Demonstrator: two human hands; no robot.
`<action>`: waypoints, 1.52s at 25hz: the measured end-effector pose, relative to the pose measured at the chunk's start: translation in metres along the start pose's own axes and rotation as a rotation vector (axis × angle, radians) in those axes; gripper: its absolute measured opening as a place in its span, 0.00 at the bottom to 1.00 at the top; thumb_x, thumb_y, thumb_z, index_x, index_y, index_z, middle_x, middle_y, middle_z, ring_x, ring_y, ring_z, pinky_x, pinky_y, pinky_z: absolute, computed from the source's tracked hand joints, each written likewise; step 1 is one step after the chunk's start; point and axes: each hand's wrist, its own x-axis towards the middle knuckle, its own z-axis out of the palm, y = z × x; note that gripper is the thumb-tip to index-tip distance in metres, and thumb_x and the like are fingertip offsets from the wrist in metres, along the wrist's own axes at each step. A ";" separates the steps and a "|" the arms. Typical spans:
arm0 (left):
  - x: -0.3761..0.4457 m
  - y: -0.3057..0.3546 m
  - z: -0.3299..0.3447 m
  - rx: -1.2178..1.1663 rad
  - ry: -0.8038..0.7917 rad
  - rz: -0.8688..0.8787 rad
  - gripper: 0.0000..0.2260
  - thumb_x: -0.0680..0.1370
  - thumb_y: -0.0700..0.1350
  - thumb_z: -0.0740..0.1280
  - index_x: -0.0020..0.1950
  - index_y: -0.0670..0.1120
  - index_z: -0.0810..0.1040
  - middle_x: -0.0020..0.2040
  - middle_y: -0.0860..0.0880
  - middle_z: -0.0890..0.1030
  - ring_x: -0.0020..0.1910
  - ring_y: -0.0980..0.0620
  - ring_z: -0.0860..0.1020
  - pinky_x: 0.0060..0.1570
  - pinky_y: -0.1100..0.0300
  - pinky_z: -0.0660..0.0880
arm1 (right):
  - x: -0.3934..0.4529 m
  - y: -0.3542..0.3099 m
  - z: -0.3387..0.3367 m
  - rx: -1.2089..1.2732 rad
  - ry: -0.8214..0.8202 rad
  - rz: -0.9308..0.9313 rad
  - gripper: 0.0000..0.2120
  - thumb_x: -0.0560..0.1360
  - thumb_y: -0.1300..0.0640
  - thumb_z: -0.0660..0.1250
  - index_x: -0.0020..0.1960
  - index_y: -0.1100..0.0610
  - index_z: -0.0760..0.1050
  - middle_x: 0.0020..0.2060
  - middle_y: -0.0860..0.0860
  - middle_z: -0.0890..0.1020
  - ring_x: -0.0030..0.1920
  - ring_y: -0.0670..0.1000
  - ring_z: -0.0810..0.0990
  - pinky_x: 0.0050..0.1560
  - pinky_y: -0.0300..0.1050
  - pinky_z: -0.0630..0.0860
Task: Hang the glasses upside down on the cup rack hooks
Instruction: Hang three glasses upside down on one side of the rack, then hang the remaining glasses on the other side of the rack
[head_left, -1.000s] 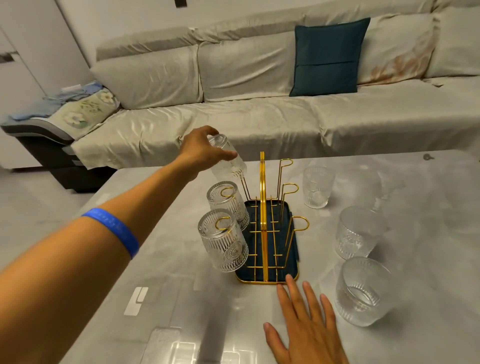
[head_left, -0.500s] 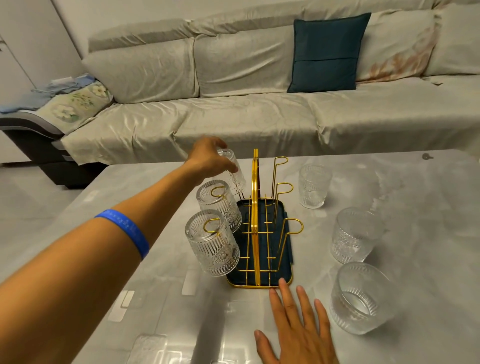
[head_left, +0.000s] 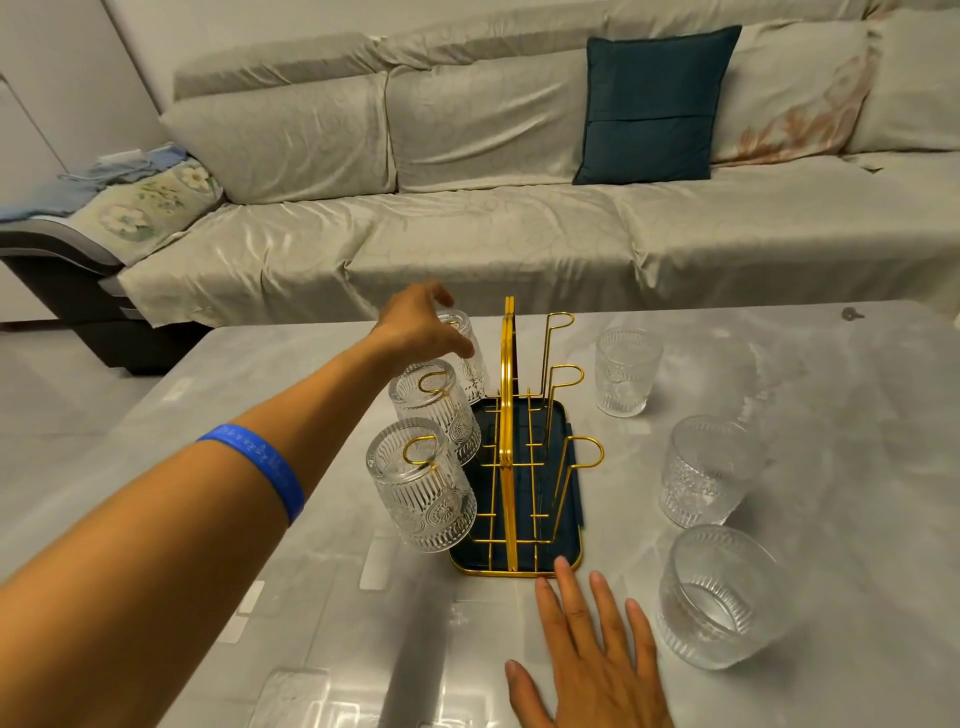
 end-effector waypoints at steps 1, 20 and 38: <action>0.001 -0.001 -0.001 0.003 -0.009 -0.003 0.32 0.64 0.42 0.82 0.65 0.44 0.73 0.65 0.39 0.77 0.57 0.40 0.78 0.58 0.43 0.78 | 0.001 0.000 0.000 0.002 0.000 0.003 0.36 0.72 0.30 0.39 0.67 0.53 0.62 0.76 0.48 0.37 0.74 0.53 0.35 0.67 0.57 0.46; -0.277 -0.102 0.119 0.369 -0.109 0.209 0.31 0.79 0.67 0.50 0.79 0.58 0.45 0.81 0.51 0.42 0.79 0.47 0.43 0.75 0.43 0.42 | -0.053 -0.010 -0.060 0.536 0.237 0.376 0.06 0.74 0.58 0.69 0.43 0.46 0.81 0.43 0.46 0.85 0.46 0.49 0.80 0.59 0.54 0.71; -0.270 -0.115 0.131 0.498 -0.129 0.149 0.34 0.70 0.78 0.34 0.73 0.68 0.32 0.78 0.47 0.32 0.74 0.42 0.28 0.69 0.35 0.28 | -0.024 0.071 -0.143 0.847 0.214 0.358 0.31 0.59 0.45 0.78 0.59 0.43 0.73 0.55 0.48 0.79 0.49 0.48 0.81 0.41 0.38 0.79</action>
